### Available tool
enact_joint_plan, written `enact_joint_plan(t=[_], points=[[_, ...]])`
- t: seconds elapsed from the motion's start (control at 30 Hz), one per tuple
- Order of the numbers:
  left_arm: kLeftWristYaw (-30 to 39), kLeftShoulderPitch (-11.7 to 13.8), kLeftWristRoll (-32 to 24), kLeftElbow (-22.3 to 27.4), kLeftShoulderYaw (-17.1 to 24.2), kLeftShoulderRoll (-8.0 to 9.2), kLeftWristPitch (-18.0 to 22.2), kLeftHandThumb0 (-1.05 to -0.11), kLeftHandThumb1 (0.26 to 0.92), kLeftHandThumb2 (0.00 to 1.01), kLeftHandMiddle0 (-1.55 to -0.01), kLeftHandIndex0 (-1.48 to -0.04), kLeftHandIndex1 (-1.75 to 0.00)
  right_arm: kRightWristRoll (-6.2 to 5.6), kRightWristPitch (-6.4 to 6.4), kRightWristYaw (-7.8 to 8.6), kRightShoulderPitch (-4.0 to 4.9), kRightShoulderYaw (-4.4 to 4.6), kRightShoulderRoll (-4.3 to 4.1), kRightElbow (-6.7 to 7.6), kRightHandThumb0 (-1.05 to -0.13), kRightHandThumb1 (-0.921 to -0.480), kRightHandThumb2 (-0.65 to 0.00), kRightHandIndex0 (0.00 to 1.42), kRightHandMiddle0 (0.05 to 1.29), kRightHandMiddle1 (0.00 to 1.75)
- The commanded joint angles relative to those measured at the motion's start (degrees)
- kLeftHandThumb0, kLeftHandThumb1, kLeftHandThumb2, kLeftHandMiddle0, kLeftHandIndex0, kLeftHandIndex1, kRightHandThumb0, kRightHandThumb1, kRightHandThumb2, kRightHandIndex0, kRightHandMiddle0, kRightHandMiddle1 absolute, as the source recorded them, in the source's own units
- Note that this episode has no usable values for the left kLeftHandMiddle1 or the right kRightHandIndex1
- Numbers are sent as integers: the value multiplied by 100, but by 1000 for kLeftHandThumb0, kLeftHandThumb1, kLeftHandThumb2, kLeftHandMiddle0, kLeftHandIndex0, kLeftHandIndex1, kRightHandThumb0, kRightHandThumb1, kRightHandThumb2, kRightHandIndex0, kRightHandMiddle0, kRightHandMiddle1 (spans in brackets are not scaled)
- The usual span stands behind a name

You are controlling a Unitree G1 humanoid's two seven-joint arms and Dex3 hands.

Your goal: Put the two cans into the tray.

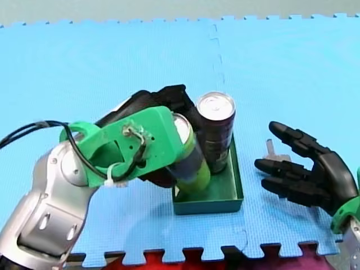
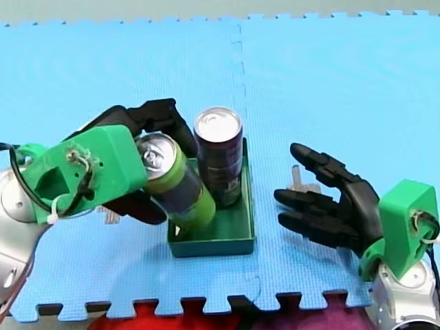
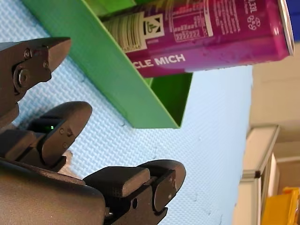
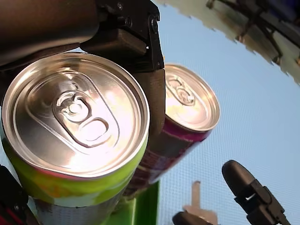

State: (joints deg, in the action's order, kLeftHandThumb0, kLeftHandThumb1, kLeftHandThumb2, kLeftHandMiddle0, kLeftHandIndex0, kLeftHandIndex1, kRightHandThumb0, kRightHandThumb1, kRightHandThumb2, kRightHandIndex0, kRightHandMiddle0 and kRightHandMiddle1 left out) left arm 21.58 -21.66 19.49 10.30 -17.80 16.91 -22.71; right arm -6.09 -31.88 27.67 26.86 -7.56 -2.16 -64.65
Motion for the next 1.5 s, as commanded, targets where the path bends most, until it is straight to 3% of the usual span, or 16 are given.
enact_joint_plan(t=[0.0,0.27,0.63,0.93,1.1,1.17,1.27,1.43,1.47], points=[[-68,-92,146,-13,-29,117,208,-266,849,5,-964,-607,-1746,7,14,-20,-12,18,14,38,-666,-732,0,853,469,0],[26,-212,621,-72,-135,404,622,-279,851,6,-967,-611,-1746,19,37,-71,-16,55,79,80,-652,-734,0,852,470,0],[393,-511,952,-348,-370,583,1052,-317,854,6,-974,-620,-1746,24,31,-101,-52,91,100,145,-652,-740,-2,851,467,0],[327,-408,821,-624,-297,436,1255,-344,858,6,-979,-621,-1746,48,-66,-129,-71,123,112,142,-662,-747,-3,852,470,1],[367,-340,697,-563,-233,354,1158,-350,860,6,-984,-623,-1746,17,-82,-74,-88,111,109,148,-667,-750,-2,859,471,1],[367,-298,564,-530,-150,266,1044,-350,859,6,-985,-624,-1746,11,-82,-64,-91,109,108,149,-666,-750,-2,861,472,1],[312,-190,109,-449,147,-34,738,-345,858,4,-985,-623,-1746,15,-91,-65,-99,110,107,150,-665,-751,-1,864,473,1],[-190,317,-1114,81,1093,-969,-1,-338,858,4,-980,-616,-1746,102,-125,-176,-116,151,85,125,-668,-752,-1,865,478,2],[-314,410,-1336,23,1230,-1153,64,-336,858,4,-979,-614,-1746,118,-130,-196,-115,158,79,118,-670,-753,-1,864,478,2]])
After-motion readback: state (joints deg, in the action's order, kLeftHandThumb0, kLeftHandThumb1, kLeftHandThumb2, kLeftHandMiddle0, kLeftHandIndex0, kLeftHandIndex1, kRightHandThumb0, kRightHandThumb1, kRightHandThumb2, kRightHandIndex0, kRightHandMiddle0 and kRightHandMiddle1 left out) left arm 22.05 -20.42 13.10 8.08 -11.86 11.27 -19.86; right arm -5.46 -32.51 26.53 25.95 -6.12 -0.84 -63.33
